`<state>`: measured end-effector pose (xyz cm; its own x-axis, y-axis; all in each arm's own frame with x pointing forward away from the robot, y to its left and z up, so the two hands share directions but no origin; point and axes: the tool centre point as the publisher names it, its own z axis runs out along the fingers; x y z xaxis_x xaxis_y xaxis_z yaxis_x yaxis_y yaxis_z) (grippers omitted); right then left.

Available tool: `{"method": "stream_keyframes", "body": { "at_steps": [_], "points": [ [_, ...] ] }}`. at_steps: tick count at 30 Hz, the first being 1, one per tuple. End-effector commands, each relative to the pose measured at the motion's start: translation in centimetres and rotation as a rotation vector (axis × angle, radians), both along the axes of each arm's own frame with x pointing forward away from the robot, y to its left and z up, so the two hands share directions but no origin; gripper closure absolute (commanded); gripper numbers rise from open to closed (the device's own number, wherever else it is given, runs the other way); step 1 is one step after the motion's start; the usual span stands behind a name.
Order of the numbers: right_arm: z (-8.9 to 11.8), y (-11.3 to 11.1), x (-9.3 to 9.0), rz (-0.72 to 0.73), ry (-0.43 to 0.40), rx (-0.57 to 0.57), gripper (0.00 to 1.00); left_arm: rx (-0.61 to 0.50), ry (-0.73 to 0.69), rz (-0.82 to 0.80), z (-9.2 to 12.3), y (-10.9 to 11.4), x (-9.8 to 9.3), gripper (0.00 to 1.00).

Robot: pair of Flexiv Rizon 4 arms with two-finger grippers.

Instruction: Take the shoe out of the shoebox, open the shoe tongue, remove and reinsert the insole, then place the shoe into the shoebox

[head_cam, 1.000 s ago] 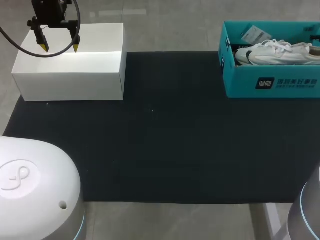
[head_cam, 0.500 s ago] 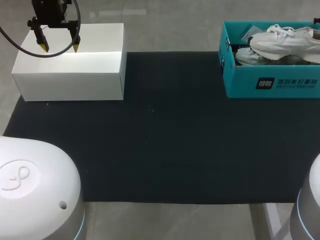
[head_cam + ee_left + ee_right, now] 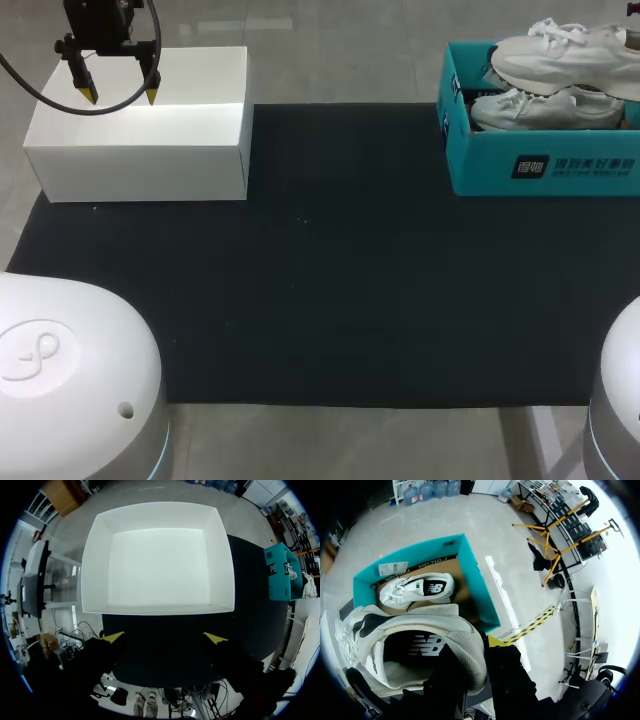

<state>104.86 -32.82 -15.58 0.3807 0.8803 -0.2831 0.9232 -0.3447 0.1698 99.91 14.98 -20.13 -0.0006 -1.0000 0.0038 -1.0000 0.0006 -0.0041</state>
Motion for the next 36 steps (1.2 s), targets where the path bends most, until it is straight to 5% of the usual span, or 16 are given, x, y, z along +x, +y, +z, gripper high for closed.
{"method": "stream_keyframes", "body": {
  "at_steps": [1,15,17,36],
  "points": [
    [1.4,0.4,-0.8,0.003,-0.015,-0.003,1.0,0.002,0.002,0.0,0.1,0.0,0.0,0.0],
    [1.4,0.4,-0.8,0.003,-0.015,-0.003,1.0,0.002,0.002,0.0,0.1,0.0,0.0,0.0],
    [1.2,1.8,-1.3,0.006,-0.028,0.001,1.0,0.002,0.002,0.0,0.1,0.0,0.0,0.0],
    [2.3,11.5,-10.2,-0.013,-0.068,-0.028,1.0,0.002,0.002,0.0,0.1,0.0,0.0,0.0]
  ]
}}
